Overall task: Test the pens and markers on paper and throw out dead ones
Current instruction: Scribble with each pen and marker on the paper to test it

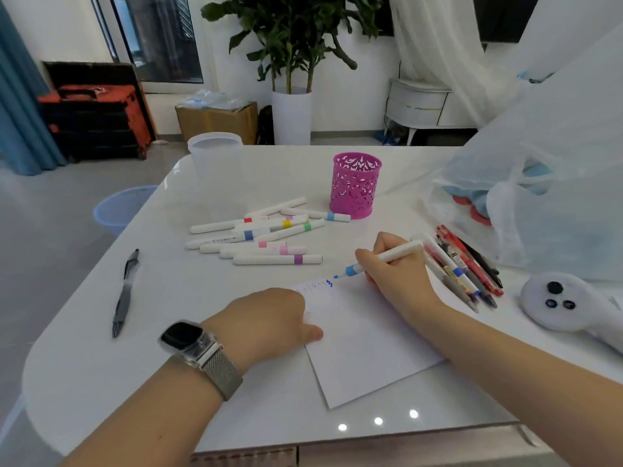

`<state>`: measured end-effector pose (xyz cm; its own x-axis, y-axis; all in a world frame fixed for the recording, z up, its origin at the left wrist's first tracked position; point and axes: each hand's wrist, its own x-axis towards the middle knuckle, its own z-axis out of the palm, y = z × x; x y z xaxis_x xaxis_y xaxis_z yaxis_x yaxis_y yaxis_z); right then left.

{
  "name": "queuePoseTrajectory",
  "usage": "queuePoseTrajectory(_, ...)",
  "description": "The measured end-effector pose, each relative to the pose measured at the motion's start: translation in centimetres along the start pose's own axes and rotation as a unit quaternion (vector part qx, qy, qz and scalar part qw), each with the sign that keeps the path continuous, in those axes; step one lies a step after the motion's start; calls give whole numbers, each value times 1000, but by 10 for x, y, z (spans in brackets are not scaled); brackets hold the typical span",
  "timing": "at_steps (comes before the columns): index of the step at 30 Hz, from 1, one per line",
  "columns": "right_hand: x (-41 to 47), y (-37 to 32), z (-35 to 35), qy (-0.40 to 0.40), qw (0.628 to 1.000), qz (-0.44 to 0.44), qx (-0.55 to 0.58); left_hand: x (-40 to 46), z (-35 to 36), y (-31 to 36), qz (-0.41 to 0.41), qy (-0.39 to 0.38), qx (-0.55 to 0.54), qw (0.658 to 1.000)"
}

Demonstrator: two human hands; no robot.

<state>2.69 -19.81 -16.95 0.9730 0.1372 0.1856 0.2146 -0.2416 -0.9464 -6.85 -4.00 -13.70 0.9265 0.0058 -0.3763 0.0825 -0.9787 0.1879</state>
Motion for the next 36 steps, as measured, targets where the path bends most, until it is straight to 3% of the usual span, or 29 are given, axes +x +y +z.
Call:
queuePoseTrajectory(26, 1, 0, 0, -24, 999, 1, -43, -1, -1, 2, -6, -11, -9, 1000)
queuePoseTrajectory(31, -1, -11, -8, 61, 994, 56, 65, -5, -2, 2, 3, -3, -14, 1000)
queuePoseTrajectory(36, -3, -60, -26, 147, 955, 113, 231, -22, -3, 3, 12, 36, -27, 999)
